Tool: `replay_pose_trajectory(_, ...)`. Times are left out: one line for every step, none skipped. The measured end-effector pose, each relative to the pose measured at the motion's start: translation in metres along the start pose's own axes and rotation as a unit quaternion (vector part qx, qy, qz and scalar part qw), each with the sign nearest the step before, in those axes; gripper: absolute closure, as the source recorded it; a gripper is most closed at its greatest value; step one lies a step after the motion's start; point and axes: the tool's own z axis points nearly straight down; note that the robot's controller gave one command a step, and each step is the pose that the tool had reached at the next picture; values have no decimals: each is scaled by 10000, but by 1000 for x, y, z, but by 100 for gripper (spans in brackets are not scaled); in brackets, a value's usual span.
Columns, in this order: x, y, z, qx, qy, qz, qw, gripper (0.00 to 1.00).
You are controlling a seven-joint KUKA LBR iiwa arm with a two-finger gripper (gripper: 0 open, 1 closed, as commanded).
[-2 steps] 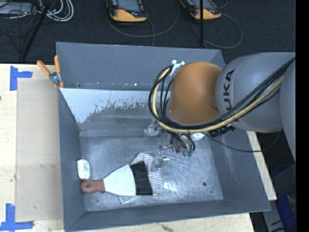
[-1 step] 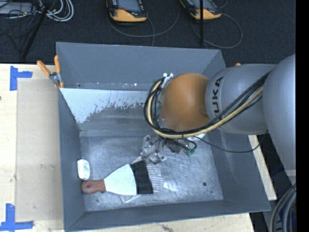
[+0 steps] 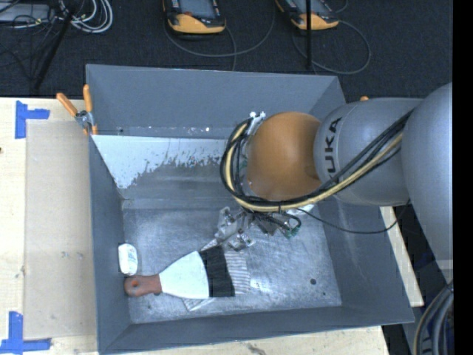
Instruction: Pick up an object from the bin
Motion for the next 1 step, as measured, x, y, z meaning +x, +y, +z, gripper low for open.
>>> replay_pose_trajectory(16, 17, -143, 21, -32, -199, 9998, 100)
